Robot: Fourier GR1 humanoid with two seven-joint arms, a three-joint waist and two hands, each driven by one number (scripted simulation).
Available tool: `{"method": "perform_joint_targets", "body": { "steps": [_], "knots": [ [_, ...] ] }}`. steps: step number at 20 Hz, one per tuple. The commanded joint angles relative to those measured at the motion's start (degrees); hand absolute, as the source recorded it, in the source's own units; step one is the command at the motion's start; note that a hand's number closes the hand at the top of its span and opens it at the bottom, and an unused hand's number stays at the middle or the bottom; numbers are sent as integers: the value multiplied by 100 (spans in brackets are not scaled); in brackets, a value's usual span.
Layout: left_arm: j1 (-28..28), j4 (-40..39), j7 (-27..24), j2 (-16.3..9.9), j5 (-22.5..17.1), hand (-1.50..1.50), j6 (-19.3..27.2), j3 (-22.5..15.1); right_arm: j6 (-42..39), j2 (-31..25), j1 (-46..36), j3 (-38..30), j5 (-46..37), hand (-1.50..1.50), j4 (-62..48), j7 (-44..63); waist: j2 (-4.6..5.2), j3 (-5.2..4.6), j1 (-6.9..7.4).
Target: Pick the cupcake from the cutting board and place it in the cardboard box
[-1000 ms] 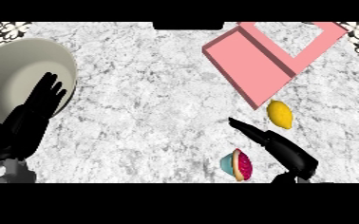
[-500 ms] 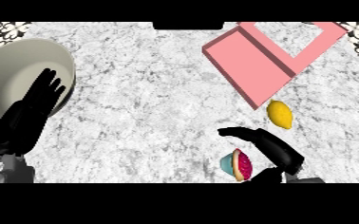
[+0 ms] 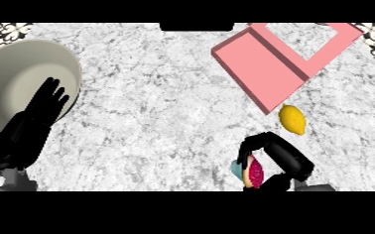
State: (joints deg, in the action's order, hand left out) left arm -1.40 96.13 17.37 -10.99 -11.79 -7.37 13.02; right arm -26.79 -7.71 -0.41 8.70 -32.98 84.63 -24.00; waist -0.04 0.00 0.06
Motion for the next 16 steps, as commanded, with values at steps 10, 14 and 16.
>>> {"method": "perform_joint_targets", "body": {
  "steps": [10,14,16],
  "knots": [
    [-306,-50,80,24,100,0,-12,-177,600,755,-2204,578,-2752,150,-570,4488,45,-51,388],
    [-440,-165,110,-44,78,0,-69,-161,850,765,-3307,1097,-2606,150,-1056,6018,50,-13,438],
    [-554,-177,268,-125,-66,0,-154,-115,934,767,-4128,1214,-2343,150,-1355,6444,55,-7,454]
  ]
}}
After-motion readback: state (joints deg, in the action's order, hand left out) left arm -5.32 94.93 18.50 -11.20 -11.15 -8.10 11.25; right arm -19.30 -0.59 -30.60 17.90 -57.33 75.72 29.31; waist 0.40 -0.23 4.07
